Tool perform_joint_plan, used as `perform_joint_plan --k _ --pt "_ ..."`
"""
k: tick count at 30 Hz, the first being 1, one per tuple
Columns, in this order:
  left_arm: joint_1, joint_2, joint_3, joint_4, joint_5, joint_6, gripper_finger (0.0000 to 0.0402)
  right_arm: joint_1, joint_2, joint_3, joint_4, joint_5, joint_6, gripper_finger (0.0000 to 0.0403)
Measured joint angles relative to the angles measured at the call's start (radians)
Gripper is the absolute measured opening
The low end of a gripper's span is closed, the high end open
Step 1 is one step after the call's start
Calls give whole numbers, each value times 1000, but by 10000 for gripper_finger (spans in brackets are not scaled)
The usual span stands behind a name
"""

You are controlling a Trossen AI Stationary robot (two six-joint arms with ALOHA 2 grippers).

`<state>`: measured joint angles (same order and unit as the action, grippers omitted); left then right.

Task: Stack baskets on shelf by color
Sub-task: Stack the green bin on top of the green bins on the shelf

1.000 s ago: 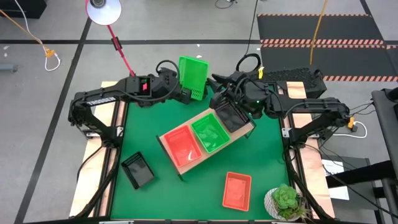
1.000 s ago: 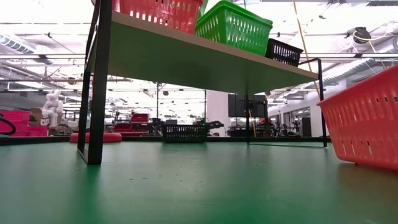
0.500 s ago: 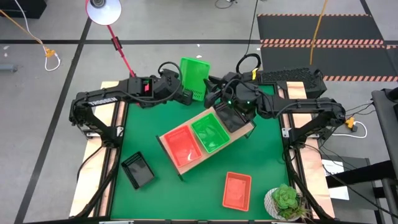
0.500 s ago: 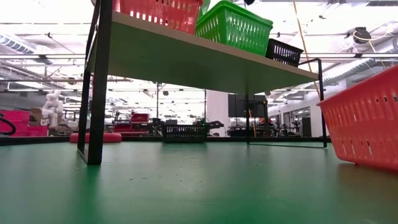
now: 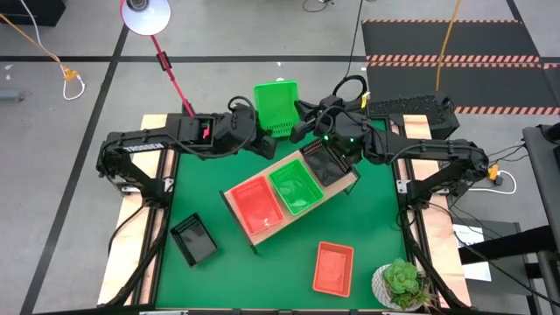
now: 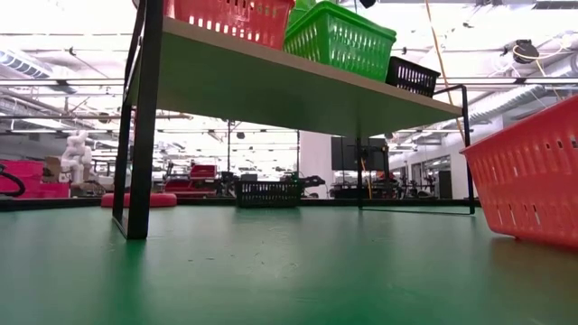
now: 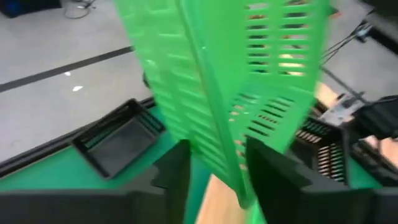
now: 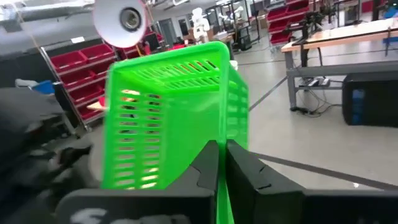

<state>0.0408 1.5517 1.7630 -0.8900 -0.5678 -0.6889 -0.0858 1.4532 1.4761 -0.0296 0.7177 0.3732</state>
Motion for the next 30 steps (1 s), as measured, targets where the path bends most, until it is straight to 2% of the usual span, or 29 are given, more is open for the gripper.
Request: perform_joint_plan --k 5,8,11,15,18,24,28,30 --pt "-40 -16 0 44 37 -20 247 -11 -22 -2 -33 -18 -19 6" --pt "-71 -57 2 46 60 -35 286 -16 -51 -3 -80 -24 -19 4" --pt "-99 -102 2 35 59 -34 308 -17 -92 -3 -134 -59 -16 3" --pt "-122 -170 3 23 56 1 315 -19 -158 -2 -239 -116 58 3" --pt "-130 -216 3 1 54 19 308 -32 -195 -2 -356 -243 197 3" --pt "-119 -282 3 -75 44 40 277 -82 -229 -2 -536 -619 399 2" --pt "-112 -286 3 -109 43 44 260 -109 -216 -2 -560 -830 467 2" --pt "-114 -287 2 -111 44 54 252 -117 -206 -2 -559 -883 499 2"
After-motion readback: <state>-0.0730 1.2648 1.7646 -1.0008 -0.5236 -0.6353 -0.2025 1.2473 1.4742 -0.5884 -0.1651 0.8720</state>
